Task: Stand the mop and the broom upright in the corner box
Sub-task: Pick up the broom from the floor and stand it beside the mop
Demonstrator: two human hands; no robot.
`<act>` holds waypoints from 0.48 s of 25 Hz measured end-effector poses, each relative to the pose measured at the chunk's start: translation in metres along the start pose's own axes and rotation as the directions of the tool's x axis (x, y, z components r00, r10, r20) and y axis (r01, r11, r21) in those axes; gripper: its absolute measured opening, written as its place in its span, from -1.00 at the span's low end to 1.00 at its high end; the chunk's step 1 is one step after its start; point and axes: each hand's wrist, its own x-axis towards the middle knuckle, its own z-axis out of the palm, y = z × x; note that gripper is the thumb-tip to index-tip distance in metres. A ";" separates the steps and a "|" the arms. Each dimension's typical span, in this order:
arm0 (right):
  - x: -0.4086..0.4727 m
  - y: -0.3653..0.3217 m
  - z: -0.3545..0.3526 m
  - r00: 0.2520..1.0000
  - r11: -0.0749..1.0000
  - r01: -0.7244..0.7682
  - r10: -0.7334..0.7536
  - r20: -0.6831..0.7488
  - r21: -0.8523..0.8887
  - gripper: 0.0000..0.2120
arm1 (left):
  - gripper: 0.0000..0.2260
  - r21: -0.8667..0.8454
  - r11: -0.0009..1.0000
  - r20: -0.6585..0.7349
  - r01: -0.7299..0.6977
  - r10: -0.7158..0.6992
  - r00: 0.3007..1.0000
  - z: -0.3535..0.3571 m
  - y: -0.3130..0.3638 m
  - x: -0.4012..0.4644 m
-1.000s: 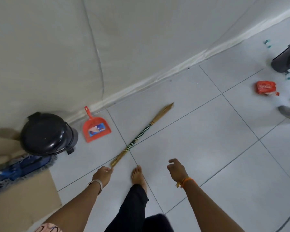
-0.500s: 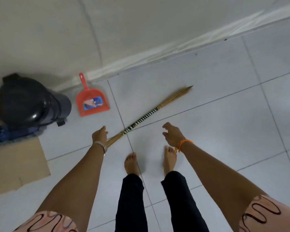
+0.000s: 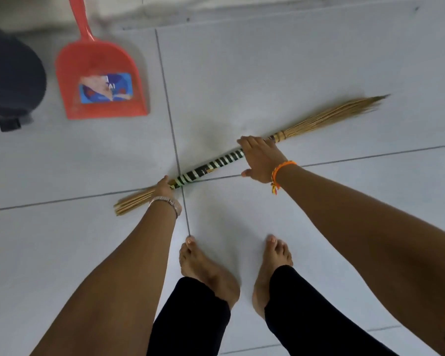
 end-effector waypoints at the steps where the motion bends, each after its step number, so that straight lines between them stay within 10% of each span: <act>1: 0.012 0.002 0.009 1.000 1.000 0.013 -0.013 -0.001 -0.022 -0.20 | -0.37 -0.030 0.999 -0.036 0.013 -0.014 0.999 0.000 -0.009 0.015; 12: 0.040 -0.002 0.020 0.992 0.944 0.090 -0.114 -0.058 -0.319 -0.53 | -0.61 -0.335 0.921 -0.287 -0.200 0.102 0.953 0.004 -0.017 0.034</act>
